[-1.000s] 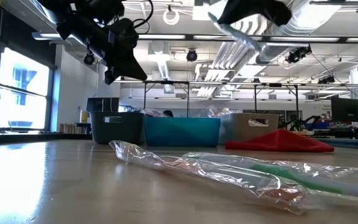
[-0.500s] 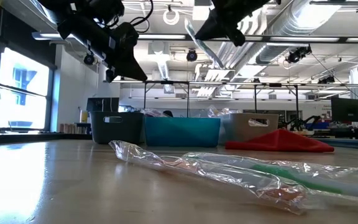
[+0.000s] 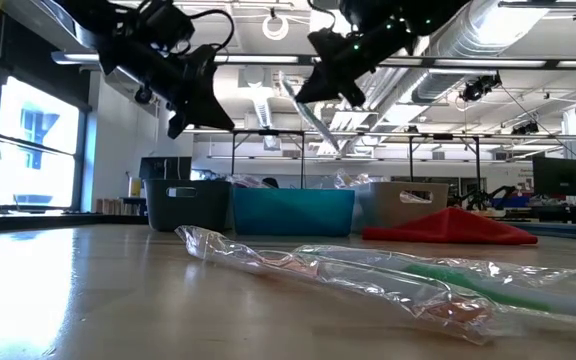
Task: Pick & Place Toothbrushes
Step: Put the right green toothbrush into the transparent bin
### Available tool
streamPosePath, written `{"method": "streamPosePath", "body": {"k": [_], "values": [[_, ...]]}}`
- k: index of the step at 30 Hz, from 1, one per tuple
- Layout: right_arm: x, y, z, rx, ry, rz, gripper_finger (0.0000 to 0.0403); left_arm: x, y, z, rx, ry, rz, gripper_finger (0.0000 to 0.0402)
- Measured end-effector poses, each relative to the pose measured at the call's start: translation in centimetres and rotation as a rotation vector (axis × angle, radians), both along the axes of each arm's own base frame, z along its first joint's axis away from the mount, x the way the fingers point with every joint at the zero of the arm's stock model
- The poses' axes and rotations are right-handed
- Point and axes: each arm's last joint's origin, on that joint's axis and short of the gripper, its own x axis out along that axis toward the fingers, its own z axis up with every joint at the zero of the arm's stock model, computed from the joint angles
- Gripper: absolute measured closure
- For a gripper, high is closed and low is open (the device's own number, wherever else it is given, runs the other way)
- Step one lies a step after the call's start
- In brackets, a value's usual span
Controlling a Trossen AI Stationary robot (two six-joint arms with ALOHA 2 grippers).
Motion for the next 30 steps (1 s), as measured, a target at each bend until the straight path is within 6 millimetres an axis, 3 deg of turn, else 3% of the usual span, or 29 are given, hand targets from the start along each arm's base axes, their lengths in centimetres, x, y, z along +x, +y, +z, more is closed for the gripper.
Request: {"method": "streamPosePath", "body": {"k": [11,17,26,30], "values": [[3.3,-4.5,-1.4,-0.173,0.084,0.057,0.0399,-0.5,0.9,0.0,0.0,0.0,0.039,0.0402],[4.5,-6.6,-4.0,-0.224,0.128,0.07,0.0399,-0.5,0.9,0.0,0.007,0.004,0.053,0.0402],[5.4,-7.5,-6.6,-0.342,0.203,0.141,0.0399,-0.6,1.0,0.0,0.019,0.012,0.08,0.0402],[5.7,-7.6,-8.3,-0.318,0.244,0.184,0.0399,-0.6,1.0,0.0,0.019,0.012,0.081,0.0402]]}}
